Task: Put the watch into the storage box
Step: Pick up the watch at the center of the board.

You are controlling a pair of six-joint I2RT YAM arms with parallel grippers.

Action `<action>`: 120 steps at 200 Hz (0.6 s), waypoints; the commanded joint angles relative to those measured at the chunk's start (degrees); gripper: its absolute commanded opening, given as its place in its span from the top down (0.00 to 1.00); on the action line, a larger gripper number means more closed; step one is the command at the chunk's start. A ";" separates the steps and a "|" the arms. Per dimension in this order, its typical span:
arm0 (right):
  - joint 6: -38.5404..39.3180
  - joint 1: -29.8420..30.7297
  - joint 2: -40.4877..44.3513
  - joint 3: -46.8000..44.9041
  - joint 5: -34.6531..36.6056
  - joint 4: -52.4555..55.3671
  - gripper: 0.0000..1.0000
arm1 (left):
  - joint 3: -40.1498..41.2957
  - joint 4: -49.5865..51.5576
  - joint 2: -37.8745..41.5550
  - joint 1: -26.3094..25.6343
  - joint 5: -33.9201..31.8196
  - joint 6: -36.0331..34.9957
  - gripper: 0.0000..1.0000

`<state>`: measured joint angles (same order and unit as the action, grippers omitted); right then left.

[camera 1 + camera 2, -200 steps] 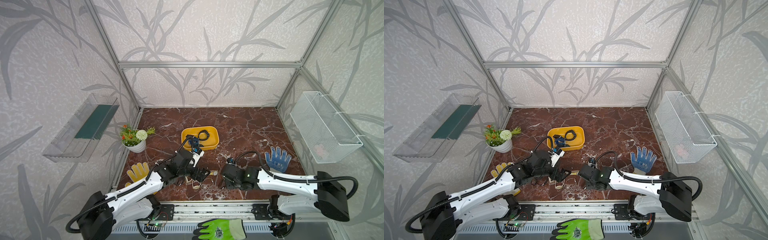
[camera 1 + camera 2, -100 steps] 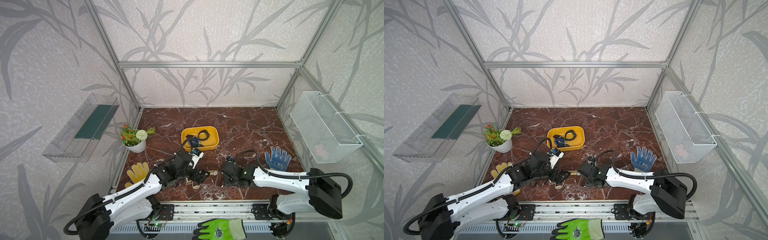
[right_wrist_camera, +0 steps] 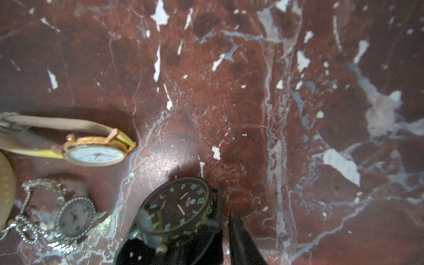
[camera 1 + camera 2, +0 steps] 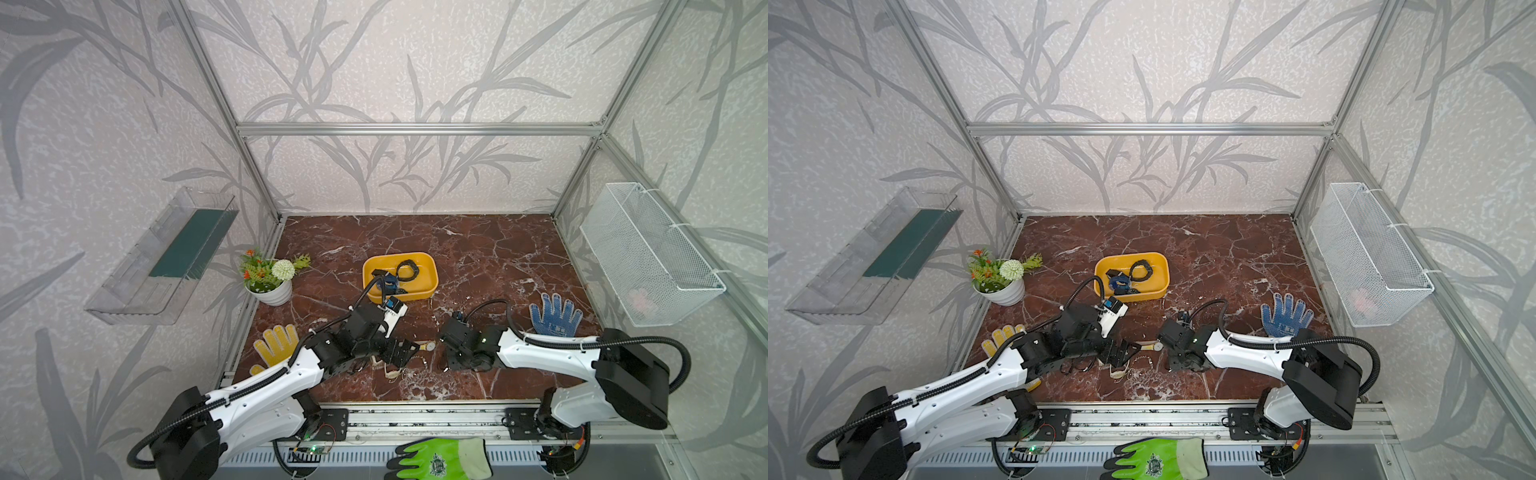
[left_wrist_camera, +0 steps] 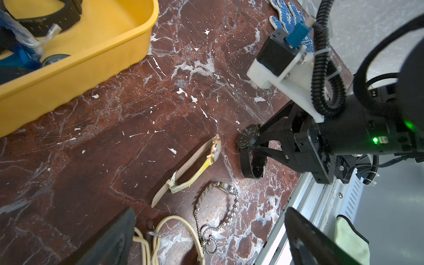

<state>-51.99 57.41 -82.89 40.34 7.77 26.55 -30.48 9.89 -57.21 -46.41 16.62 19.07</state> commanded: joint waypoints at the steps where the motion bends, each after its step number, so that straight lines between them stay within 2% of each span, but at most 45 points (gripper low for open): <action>1: 1.20 -0.27 -1.24 1.56 0.22 -0.77 0.70 | 0.20 0.57 0.21 -0.34 -0.44 0.27 0.01; 31: 1.95 -0.78 -2.59 2.42 0.23 -2.00 0.73 | 0.50 0.57 0.04 -0.56 -0.94 0.30 0.01; 49: 2.29 -0.92 -3.43 2.88 -0.07 -2.87 0.83 | 0.46 0.72 0.14 -0.61 -1.40 0.35 0.01; 91: 2.99 -0.90 -3.88 4.01 -0.06 -2.58 0.85 | 1.50 1.20 1.17 -0.65 -3.70 0.57 0.01; 99: 3.28 -0.90 -3.73 4.21 0.06 -2.33 0.89 | 1.81 1.18 1.50 -0.61 -4.07 0.74 0.01; 103: 3.29 -0.92 -3.62 4.30 0.05 -2.20 1.00 | 1.97 1.23 1.64 -0.61 -4.18 0.86 0.01; 120: 3.78 -0.89 -3.24 4.95 0.60 -1.34 1.00 | 2.35 1.10 2.17 -0.61 -4.87 1.32 0.01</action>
<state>-49.43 56.66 -86.63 43.53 7.49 23.75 -29.02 10.02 -56.45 -46.76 14.04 19.35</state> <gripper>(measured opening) 0.055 0.987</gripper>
